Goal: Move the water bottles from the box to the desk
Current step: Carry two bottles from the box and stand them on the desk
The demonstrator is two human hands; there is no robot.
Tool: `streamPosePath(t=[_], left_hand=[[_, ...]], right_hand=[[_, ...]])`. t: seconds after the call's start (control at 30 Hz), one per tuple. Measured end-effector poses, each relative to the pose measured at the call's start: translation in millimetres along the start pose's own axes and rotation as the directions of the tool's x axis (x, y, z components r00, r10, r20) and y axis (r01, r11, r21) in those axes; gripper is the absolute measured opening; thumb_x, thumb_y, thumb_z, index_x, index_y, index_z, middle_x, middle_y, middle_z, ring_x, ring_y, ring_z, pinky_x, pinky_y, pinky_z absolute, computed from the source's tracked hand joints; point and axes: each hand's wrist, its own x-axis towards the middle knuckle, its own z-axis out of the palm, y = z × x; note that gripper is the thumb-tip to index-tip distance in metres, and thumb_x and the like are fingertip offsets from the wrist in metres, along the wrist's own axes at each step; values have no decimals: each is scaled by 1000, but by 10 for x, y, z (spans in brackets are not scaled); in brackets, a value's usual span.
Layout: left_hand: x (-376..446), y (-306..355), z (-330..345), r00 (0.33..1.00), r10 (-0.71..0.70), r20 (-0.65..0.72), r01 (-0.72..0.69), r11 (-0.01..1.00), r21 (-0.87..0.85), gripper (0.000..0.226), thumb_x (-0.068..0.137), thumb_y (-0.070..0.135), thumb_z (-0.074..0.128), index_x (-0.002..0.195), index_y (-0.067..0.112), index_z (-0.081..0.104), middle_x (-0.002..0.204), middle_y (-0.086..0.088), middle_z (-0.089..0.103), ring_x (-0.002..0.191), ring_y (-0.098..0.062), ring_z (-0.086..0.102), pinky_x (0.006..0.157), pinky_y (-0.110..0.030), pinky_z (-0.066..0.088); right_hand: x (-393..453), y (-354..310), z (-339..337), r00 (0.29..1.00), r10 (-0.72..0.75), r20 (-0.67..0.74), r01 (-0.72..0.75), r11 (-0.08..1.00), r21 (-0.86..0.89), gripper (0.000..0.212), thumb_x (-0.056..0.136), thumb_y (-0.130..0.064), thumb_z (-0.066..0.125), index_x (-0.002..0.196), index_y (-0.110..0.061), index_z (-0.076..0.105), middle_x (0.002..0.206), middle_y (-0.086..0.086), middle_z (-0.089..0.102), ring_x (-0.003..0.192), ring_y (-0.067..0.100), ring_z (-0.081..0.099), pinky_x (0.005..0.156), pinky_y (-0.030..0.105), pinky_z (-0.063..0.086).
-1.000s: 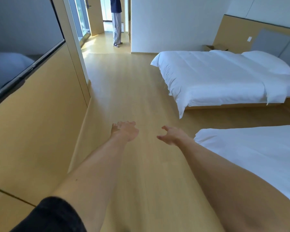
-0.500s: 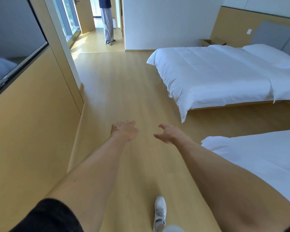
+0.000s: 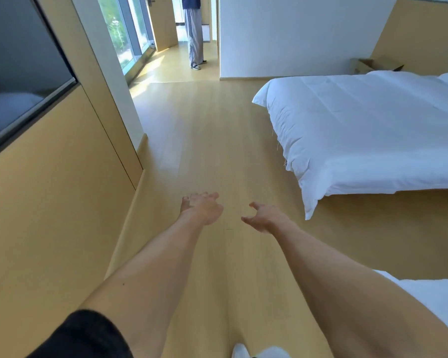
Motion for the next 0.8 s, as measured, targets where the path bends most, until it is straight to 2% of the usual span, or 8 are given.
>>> streamPosePath(t=[0.2,0.43,0.6,0.8], left_hand=[[755,153,-265,1000,2,-4,-2,1000,-11,52,101,44,37,152,32,36,158,-3,36,144,-29,34,116,-43,23],[1737,21,-485,1000,25,-5,-25,999,-25,55,100,46,39,154,35,32,159,1,34,145,-28,32,118,-45,21],[2645,-226,-709,999,51,-4,-51,998,-42,56,101,48,39,154,35,30,160,2,32,146,-28,30,119,-47,21],[3673,-616,-1237,993,116,-11,-116,993,-15,57,101,50,38,155,36,27,161,3,31,147,-26,29,120,-46,21]], right_hand=[[715,13,-363,1000,-2,-3,2,1000,-10,69,96,-61,47,156,-33,27,158,2,37,143,26,38,113,41,37],[1567,-185,-758,1000,1,-32,-3,998,-60,70,96,-63,44,157,-33,24,161,4,29,145,27,33,116,45,33],[2276,-501,-1119,997,35,-66,-41,996,-82,69,97,-61,43,158,-34,23,161,4,30,146,25,33,114,41,32],[3140,-1088,-1613,992,85,-92,-87,996,-29,67,99,-58,43,158,-33,23,161,2,31,146,24,32,114,39,31]])
